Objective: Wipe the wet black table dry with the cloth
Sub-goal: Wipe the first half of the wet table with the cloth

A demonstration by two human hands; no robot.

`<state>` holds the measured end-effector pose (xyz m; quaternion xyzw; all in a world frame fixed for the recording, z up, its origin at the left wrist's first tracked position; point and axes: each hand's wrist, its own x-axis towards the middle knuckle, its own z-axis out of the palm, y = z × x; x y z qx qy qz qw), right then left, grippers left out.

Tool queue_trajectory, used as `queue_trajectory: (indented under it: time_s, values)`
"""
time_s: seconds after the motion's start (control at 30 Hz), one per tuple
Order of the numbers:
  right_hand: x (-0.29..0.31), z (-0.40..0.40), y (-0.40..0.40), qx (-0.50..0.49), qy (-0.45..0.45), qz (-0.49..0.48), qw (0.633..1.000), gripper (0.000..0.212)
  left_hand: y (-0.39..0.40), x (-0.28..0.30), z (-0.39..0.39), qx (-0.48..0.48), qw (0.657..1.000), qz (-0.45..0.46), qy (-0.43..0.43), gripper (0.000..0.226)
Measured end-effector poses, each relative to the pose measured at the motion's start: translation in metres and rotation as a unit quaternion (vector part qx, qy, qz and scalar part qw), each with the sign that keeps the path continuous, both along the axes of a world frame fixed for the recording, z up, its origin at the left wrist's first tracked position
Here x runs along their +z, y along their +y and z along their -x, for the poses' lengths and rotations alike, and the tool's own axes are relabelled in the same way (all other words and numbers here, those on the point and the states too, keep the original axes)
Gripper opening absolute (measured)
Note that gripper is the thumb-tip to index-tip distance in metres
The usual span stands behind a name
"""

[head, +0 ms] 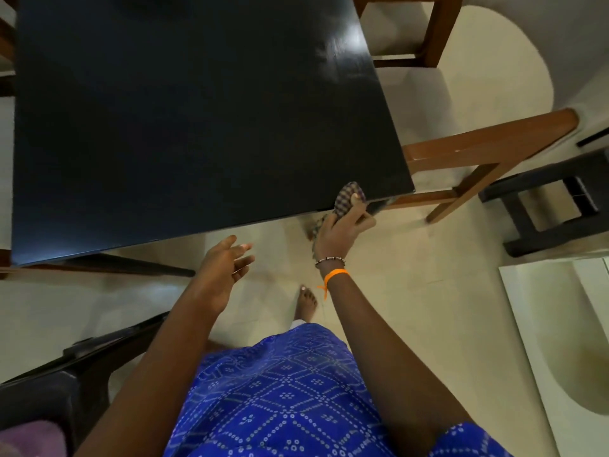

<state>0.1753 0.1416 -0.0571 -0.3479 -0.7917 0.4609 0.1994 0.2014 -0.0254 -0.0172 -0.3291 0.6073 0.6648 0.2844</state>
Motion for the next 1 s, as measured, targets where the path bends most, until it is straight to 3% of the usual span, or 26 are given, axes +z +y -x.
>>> queue_trajectory:
  time_s: [0.13, 0.3, 0.53, 0.73, 0.8, 0.93, 1.0]
  values:
    - [-0.004, -0.011, -0.057, 0.053, -0.053, -0.02, 0.997, 0.045, -0.047, -0.001, -0.004, 0.041, 0.999, -0.01, -0.013, 0.045]
    - [-0.005, -0.029, -0.164, 0.157, -0.053, -0.027, 0.986, 0.041, -0.129, -0.003, -0.018, 0.1, 0.995, 0.018, -0.001, 0.048]
    - [-0.001, -0.047, -0.33, 0.312, -0.075, -0.015, 0.947, 0.043, -0.261, 0.003, -0.037, 0.2, 0.979, 0.034, 0.033, 0.04]
    - [0.006, -0.054, -0.424, 0.358, -0.073, -0.013, 0.931, 0.038, -0.334, -0.003, -0.066, 0.289, 0.956, 0.022, 0.035, 0.037]
    - [0.006, -0.055, -0.432, 0.415, -0.068, -0.019, 0.907, 0.035, -0.344, -0.007, -0.075, 0.297, 0.954, 0.013, 0.025, 0.035]
    - [0.021, -0.057, -0.422, 0.602, -0.028, -0.041, 0.797, 0.04, -0.351, -0.009, -0.084, 0.275, 0.961, -0.002, 0.019, 0.028]
    - [0.038, -0.056, -0.419, 0.602, 0.034, -0.11, 0.79, 0.041, -0.352, -0.011, -0.085, 0.258, 0.966, -0.007, 0.014, 0.025]
